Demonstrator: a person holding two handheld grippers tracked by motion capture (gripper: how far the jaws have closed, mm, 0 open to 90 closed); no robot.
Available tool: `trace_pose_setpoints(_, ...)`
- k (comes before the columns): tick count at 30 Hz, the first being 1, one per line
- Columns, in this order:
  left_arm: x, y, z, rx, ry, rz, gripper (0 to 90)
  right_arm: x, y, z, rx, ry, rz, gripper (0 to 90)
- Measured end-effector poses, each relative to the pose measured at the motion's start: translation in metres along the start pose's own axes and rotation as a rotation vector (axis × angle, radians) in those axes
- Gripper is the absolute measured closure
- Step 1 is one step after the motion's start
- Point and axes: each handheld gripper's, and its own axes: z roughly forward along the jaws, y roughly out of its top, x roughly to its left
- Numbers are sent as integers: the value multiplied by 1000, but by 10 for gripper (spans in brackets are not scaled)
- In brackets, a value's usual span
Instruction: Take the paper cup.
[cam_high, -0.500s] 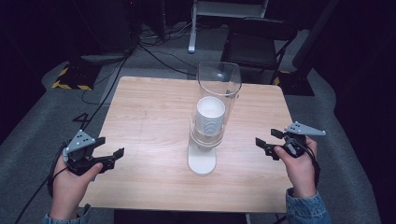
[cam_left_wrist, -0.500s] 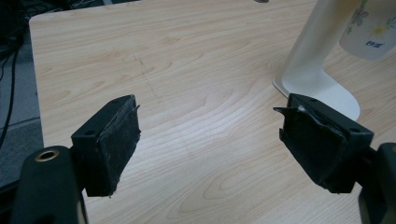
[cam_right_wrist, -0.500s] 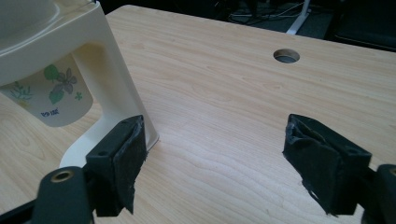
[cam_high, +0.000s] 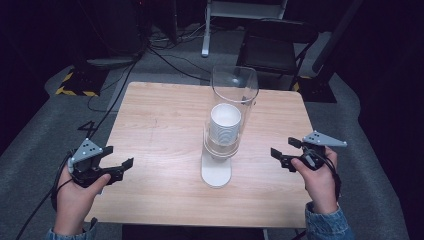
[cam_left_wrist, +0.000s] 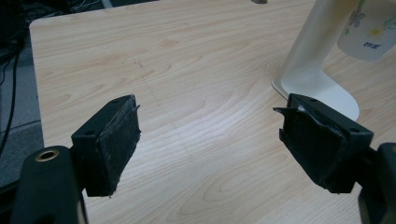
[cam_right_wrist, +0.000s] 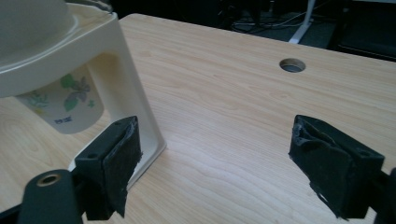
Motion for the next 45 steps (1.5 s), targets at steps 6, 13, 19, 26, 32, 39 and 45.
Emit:
trace_pose_setpoints(6,-2,-1,-1,4,10,14,202,19,4,4,-18,39,-18,172)
trace_pose_setpoints(13,-6,-1,0,8,-5,25,203,51,11,9,-4,118,-95,185)
trace_pose_setpoints(19,-8,0,0,11,-16,28,203,70,9,23,8,174,-127,181)
trace_pose_setpoints(26,-12,1,2,16,-27,52,203,86,1,44,42,219,-140,181)
trace_pose_setpoints(32,-10,0,0,17,-22,46,208,101,-3,59,64,227,-178,181)
trace_pose_setpoints(39,-10,-1,2,20,-25,49,210,111,-8,75,19,179,-173,167)
trace_pose_setpoints(45,-10,-2,4,28,-29,48,212,117,-12,92,-71,181,-175,159)
